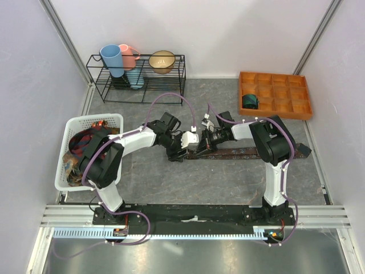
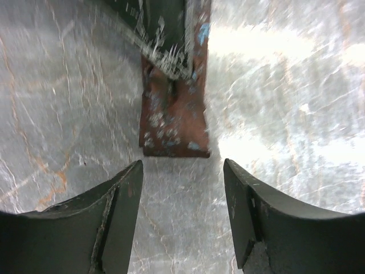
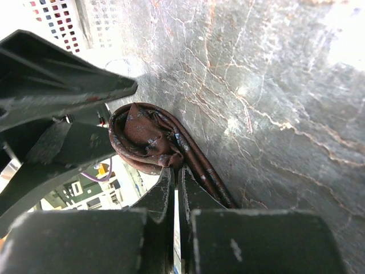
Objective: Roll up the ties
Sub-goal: Roll the tie at the center of the board.
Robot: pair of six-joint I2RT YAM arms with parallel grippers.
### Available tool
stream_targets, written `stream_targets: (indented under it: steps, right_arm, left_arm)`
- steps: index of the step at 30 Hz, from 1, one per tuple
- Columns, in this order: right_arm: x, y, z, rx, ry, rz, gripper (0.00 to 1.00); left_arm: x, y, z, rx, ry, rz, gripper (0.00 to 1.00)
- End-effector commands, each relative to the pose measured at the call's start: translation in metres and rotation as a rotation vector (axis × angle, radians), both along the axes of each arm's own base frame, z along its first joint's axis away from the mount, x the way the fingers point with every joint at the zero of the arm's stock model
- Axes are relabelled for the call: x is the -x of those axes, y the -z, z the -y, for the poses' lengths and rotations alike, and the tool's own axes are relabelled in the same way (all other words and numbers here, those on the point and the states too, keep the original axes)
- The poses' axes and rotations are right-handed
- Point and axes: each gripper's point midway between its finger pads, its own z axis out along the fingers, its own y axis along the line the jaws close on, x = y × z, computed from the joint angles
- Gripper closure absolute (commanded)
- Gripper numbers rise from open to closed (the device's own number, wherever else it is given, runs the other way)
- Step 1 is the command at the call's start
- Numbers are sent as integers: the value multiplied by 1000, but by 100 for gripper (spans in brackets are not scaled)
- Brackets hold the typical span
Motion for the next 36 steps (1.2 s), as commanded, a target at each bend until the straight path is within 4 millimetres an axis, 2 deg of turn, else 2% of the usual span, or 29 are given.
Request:
stream_targets:
  steps: [1, 14, 17, 18, 20, 24, 27, 28, 30, 32, 36]
  right_arm:
    - [0, 33, 14, 105, 18, -4, 100]
    - [-1, 33, 15, 106, 18, -6, 100]
    - [-2, 35, 15, 109, 19, -11, 100]
    - [-2, 35, 15, 111, 20, -7, 100]
    - [-2, 37, 16, 116, 21, -8, 100]
    - [-3, 37, 16, 116, 21, -8, 100]
    - [-3, 36, 16, 114, 22, -11, 100]
    - [-3, 36, 15, 112, 19, -10, 100]
    - [-4, 36, 15, 113, 19, -7, 100]
    - [-3, 36, 15, 113, 20, -9, 100]
    - [-3, 35, 15, 112, 19, -7, 100]
  left_arm:
    - [-7, -24, 22, 106, 60, 70, 35]
    - [-16, -10, 32, 40, 60, 88, 42]
    - [-15, -9, 33, 29, 71, 88, 52]
    - [-14, -12, 34, 44, 77, 87, 57]
    - [-13, -17, 37, 60, 84, 89, 61]
    - [-4, -31, 56, 101, 114, 86, 62]
    - [-5, -27, 71, 85, 120, 88, 62]
    - [-6, -22, 73, 74, 114, 77, 62]
    - [-12, -23, 81, 70, 100, 84, 62]
    - [-17, -17, 83, 47, 86, 82, 62]
    - [-13, 2, 79, -17, 103, 45, 59]
